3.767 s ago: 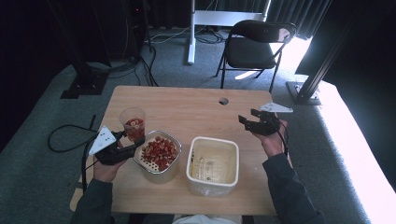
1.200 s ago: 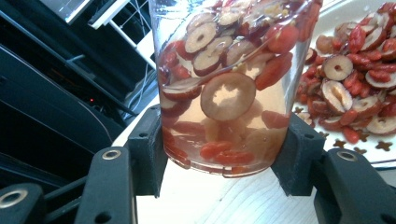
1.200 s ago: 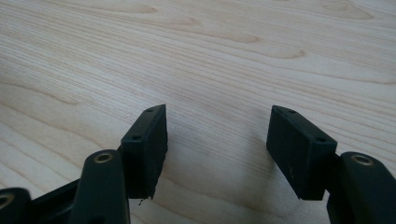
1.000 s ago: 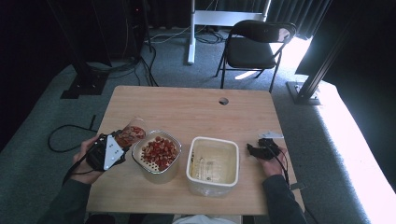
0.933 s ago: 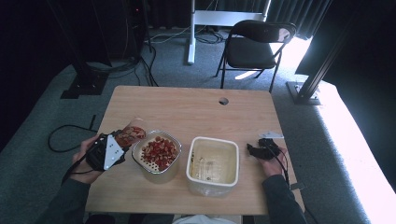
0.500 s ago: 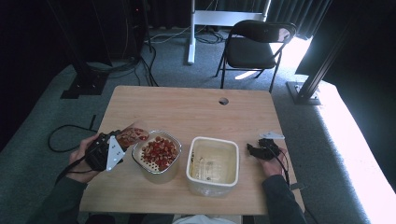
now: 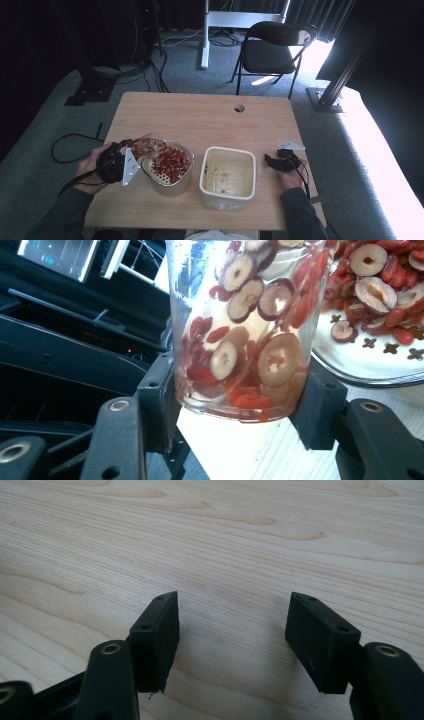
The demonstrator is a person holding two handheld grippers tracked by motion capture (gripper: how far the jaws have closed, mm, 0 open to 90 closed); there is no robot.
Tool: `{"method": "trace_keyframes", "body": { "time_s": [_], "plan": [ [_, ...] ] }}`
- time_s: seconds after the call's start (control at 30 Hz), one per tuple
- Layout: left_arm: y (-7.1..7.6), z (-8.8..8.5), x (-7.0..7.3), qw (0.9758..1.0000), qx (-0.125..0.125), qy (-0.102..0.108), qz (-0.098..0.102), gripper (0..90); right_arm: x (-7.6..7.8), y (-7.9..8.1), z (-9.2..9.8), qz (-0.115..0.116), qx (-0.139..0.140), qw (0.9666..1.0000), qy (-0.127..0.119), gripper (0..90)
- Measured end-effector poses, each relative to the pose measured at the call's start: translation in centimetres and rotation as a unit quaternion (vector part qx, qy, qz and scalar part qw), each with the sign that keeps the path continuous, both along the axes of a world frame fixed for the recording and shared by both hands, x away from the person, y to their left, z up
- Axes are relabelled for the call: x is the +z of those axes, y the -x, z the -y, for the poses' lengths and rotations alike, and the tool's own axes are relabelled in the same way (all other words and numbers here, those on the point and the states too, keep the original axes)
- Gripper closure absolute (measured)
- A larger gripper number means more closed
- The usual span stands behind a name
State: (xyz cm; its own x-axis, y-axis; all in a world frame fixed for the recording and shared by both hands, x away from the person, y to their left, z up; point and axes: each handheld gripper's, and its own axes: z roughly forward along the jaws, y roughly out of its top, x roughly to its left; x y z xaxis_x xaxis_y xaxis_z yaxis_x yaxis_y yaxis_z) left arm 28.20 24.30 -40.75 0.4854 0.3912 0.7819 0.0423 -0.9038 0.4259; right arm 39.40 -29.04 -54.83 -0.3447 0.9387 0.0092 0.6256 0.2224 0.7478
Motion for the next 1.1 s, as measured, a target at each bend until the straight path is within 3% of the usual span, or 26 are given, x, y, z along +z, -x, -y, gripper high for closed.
{"method": "trace_keyframes", "body": {
  "time_s": [0.47, 0.83, 1.1],
  "plan": [
    [-0.07, 0.57, 0.29, 0.9997, -0.006, -0.022, 0.005, 44.8, 0.0, 0.01, 0.0, 0.0, 0.0, 1.0, 0.0, 37.9],
    [0.08, 0.87, 0.35, 0.9987, -0.002, -0.043, 0.029, 44.8, 0.01, 0.02, 0.0, -0.001, -0.001, 1.0, 0.0, 37.9],
    [0.09, 1.04, 0.29, 0.998, -0.005, -0.052, 0.035, 44.8, 0.0, 0.02, 0.0, -0.001, 0.0, 1.0, -0.001, 37.9]
  ]
}}
